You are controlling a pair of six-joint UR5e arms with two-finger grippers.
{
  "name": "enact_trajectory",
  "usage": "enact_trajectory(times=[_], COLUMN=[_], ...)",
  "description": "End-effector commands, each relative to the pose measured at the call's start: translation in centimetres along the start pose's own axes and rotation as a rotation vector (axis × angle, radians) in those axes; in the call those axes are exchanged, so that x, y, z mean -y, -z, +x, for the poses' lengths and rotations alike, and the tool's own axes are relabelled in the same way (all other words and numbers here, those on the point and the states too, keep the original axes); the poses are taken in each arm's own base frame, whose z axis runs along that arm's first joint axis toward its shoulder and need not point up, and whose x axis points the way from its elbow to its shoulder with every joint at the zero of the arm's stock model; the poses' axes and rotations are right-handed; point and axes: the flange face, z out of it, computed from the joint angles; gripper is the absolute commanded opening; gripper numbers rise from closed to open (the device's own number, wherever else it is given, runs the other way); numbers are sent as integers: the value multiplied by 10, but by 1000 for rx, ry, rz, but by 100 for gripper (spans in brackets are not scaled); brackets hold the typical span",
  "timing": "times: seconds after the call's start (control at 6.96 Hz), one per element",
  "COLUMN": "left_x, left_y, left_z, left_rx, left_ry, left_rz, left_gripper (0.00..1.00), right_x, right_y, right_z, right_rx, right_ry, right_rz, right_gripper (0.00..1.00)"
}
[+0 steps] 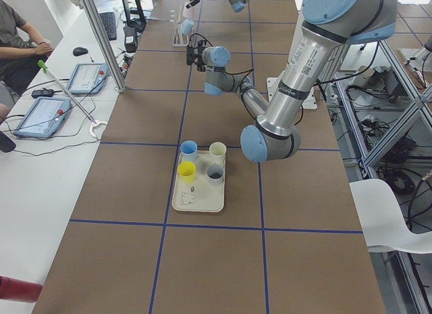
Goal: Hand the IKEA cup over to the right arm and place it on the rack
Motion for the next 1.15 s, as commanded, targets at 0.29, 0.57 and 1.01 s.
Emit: enact_trajectory(times=[0.29, 0.57, 1.01], left_x=[0, 0, 0], left_y=[1, 1, 0], left_z=[1, 1, 0], left_rx=[-2, -2, -1], left_ry=[1, 1, 1], left_rz=[1, 1, 3], left_gripper=[80, 80, 80], right_x=[-8, -11, 3], right_y=[-19, -31, -53], right_z=[6, 5, -18], right_rx=[-10, -7, 21], right_ry=[0, -2, -10], right_rz=[-34, -59, -41], right_gripper=[0, 5, 100])
